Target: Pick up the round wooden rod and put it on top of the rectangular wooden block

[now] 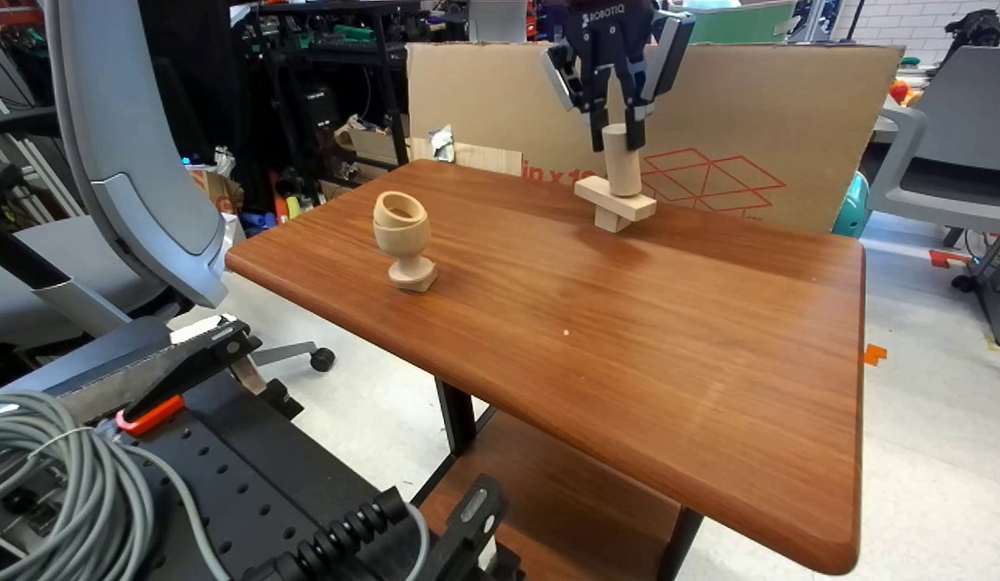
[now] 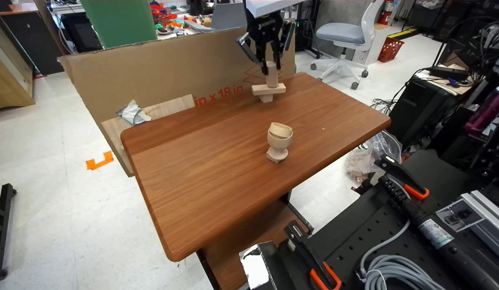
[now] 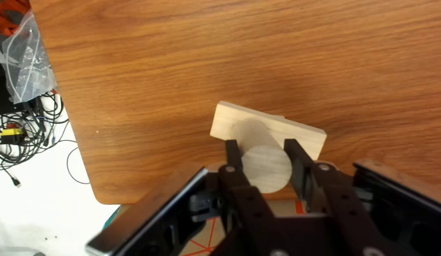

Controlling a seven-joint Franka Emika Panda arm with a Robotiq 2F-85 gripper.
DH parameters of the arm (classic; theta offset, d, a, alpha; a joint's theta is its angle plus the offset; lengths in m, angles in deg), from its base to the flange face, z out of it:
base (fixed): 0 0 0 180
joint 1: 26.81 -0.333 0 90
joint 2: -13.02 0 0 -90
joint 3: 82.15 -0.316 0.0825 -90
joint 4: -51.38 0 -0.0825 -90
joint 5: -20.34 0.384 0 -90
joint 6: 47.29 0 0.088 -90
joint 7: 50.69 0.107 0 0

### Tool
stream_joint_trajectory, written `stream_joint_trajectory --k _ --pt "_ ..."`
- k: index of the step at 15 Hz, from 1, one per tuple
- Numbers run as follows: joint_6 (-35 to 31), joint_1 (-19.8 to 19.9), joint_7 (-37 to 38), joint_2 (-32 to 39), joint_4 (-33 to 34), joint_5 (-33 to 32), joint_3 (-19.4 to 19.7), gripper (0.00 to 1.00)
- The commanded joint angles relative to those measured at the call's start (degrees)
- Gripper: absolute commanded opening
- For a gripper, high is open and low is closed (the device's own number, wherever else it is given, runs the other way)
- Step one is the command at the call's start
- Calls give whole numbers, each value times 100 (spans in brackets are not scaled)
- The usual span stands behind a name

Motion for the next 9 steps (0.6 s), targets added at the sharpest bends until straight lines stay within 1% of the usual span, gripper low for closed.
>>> stream_joint_trajectory --k 1,2,3,7,9 --pt "311 16 15 196 347 32 5 53" --pt "339 13 22 210 366 30 6 62" --pt "351 9 8 210 369 27 -2 68" --pt "272 -1 -79 39 213 21 -50 98" --pt "186 -6 -149 -221 -33 17 -92 100"
